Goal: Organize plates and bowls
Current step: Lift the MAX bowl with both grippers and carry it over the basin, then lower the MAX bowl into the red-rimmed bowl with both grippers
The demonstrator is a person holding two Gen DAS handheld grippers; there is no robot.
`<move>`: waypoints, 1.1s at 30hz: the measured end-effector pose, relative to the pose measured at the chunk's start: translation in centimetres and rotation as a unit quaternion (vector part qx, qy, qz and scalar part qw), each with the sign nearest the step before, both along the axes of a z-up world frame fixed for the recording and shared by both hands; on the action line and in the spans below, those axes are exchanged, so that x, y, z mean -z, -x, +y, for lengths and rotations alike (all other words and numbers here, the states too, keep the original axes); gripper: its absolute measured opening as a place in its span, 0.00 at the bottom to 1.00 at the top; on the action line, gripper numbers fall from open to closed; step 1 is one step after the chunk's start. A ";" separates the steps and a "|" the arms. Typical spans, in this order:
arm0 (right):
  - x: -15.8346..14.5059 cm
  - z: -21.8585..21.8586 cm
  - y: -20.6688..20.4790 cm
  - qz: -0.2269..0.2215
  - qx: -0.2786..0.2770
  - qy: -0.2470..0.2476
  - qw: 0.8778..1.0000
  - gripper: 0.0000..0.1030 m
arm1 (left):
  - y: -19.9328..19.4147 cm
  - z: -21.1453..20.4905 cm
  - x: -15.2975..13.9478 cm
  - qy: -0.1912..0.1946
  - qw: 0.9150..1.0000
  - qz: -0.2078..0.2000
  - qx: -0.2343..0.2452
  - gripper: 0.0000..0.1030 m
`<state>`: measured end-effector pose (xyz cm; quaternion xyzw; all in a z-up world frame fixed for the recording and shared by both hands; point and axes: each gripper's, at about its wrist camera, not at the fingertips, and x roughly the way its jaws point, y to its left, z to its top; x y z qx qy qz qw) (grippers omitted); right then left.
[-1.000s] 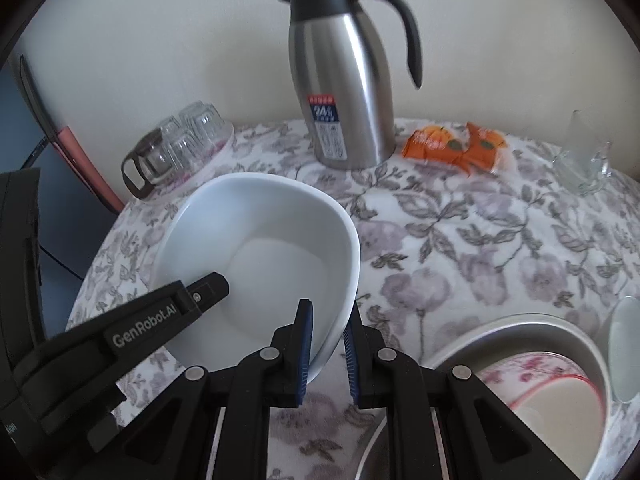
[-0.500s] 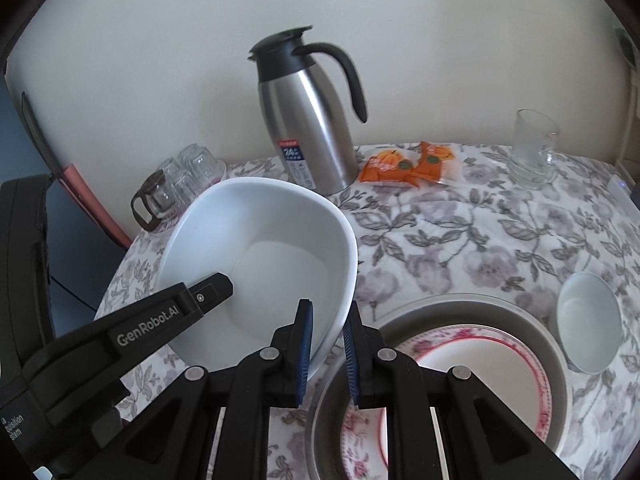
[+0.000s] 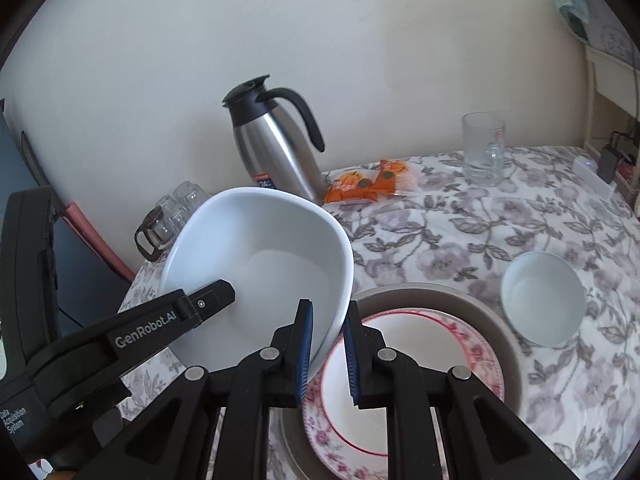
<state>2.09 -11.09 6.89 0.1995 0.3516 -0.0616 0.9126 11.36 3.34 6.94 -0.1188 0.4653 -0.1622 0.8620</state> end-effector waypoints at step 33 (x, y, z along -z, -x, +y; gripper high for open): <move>2.5 -5.2 5.4 0.042 0.029 -0.005 0.999 0.16 | 4.7 -5.9 2.9 -0.004 0.997 0.064 0.045 0.14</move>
